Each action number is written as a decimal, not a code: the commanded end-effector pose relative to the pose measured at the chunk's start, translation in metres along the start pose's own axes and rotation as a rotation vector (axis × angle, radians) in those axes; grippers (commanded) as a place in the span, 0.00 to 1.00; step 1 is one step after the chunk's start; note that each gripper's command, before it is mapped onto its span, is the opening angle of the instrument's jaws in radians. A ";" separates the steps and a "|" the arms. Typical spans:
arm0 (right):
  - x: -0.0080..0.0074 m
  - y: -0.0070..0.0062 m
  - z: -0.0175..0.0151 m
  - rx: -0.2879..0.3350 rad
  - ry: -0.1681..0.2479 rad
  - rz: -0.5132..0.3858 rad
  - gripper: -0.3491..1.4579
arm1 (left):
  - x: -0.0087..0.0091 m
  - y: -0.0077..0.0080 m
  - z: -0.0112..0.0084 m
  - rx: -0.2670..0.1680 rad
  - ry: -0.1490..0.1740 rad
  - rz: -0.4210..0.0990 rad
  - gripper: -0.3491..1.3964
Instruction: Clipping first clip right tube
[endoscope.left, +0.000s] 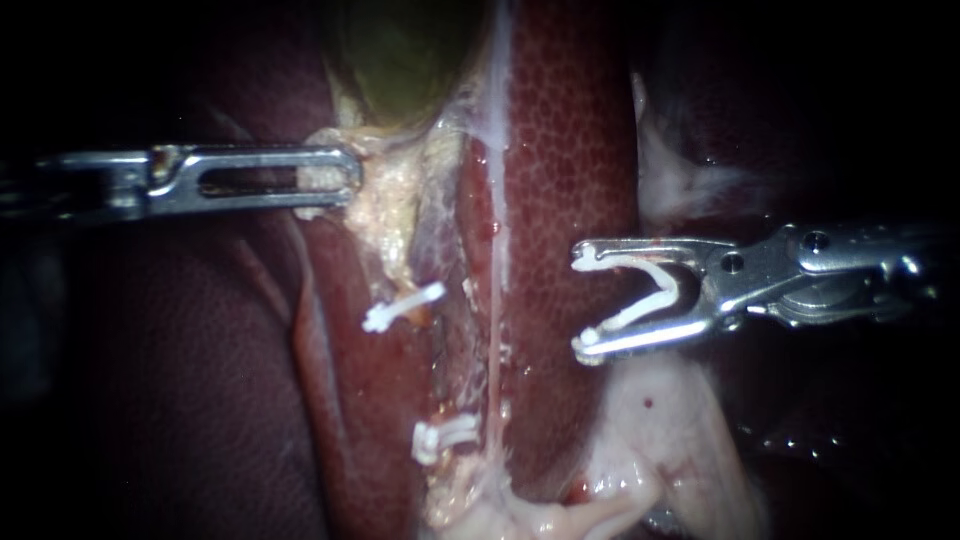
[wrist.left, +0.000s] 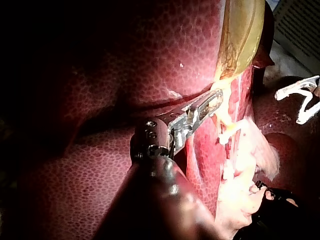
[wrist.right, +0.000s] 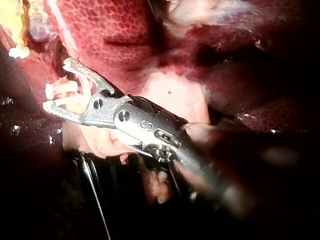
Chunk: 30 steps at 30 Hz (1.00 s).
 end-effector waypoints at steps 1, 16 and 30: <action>-0.0001 0.0000 0.0000 0.000 0.000 0.000 0.52 | -0.0003 -0.0001 -0.0004 0.001 -0.009 0.003 0.00; -0.0007 0.0003 0.0004 0.003 0.000 -0.003 0.52 | -0.0011 -0.0011 -0.0016 0.004 -0.025 0.005 0.00; -0.0092 0.0028 0.0063 0.027 -0.057 0.052 0.52 | -0.0010 -0.0011 -0.0016 0.004 -0.026 0.005 0.00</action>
